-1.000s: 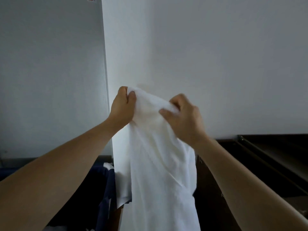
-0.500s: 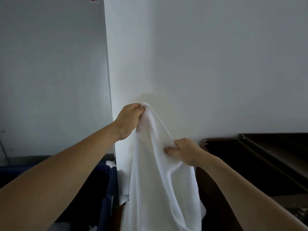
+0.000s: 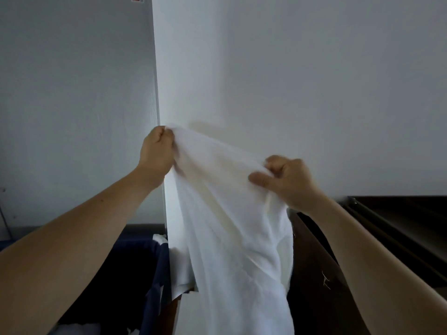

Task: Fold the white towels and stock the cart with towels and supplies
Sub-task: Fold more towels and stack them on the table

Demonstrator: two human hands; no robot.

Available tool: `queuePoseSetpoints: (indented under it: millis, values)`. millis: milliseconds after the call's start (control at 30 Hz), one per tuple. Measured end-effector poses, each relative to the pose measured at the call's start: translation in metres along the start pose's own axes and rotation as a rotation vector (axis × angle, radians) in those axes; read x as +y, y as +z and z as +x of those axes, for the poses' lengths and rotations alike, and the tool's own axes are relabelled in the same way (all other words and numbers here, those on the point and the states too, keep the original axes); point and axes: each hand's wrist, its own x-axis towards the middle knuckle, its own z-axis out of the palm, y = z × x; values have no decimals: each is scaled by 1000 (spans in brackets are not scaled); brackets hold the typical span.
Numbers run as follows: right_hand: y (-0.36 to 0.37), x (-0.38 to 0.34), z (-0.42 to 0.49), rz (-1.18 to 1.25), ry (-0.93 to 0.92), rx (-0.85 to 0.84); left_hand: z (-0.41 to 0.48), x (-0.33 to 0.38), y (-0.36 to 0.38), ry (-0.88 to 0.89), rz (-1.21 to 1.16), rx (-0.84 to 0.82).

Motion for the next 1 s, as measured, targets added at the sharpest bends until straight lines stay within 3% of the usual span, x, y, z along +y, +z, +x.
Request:
queuePoseSetpoints:
  millis: [67,100,267,300,400,433,567,700,900,1000]
  values:
    - [12,16,-8,-268,169,-287,7,-9,-6,-38,47,6]
    - [12,23,-9,-291,217,-310,7,-16,-8,-61,90,-11]
    - [-4,15,1,-3,103,69,10,-47,-13,-197,161,-21]
    - [-1,15,2,-13,106,44,12,-47,-14,-209,171,-10]
    - [11,23,-9,-344,172,-329,14,-48,-14,-211,201,13]
    - [8,26,-10,-339,170,-346,14,-50,-15,-211,206,11]
    - [-2,25,-15,0,115,-14,15,-56,-14,-218,215,10]
    - [8,48,-43,-159,270,-250,15,-53,-8,-212,189,-49]
    - [-3,63,-68,95,260,-20,12,-42,9,-150,187,-22]
    - [6,68,-75,-135,373,-265,13,-32,17,-116,181,-30]
